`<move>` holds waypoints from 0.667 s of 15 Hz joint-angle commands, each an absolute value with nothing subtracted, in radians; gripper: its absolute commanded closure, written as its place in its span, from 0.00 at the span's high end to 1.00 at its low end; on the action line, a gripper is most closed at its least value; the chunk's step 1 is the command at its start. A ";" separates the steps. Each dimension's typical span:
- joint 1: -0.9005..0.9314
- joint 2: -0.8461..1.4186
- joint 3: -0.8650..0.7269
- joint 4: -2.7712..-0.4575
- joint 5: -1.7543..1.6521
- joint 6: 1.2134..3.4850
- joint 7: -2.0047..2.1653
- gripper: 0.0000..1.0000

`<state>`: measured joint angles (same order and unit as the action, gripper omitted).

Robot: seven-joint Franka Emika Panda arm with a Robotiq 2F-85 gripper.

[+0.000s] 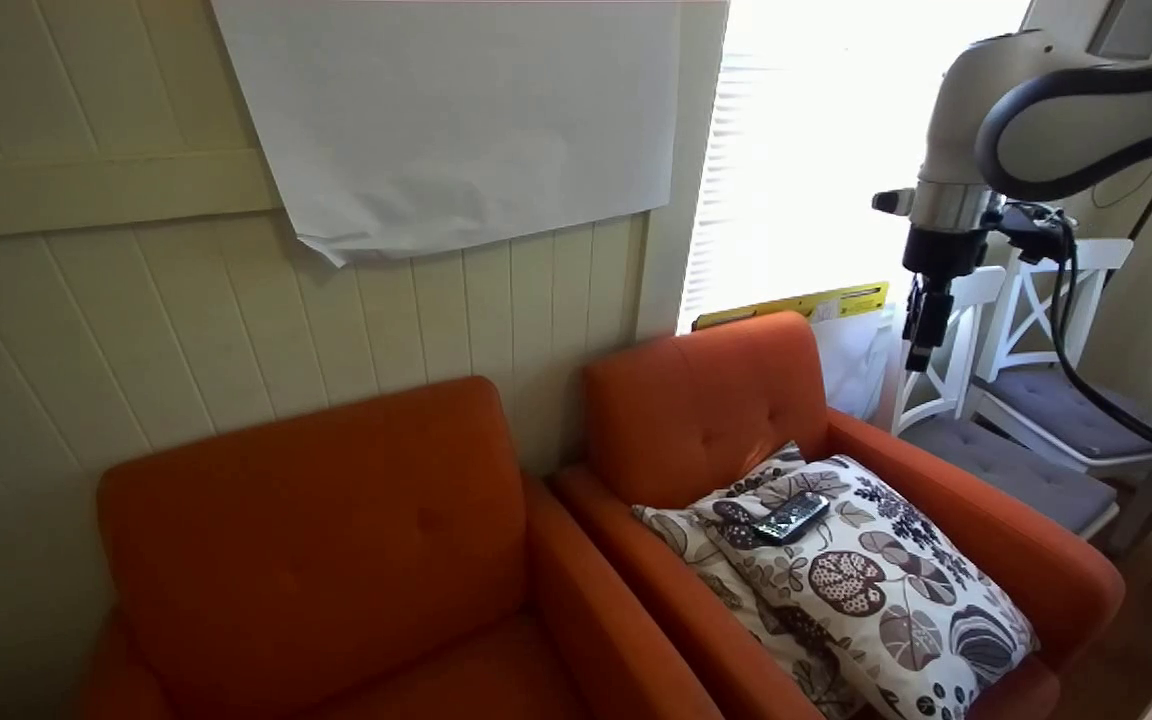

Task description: Put the remote controller on the armrest

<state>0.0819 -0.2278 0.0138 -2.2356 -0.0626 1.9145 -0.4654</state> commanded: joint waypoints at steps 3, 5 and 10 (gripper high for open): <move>0.074 -0.132 0.002 -2.199 -0.053 1.941 -0.598 1.00; 0.073 -0.125 0.003 -2.198 -0.053 1.941 -0.595 1.00; 0.072 -0.064 0.005 -2.159 -0.145 1.849 -0.682 1.00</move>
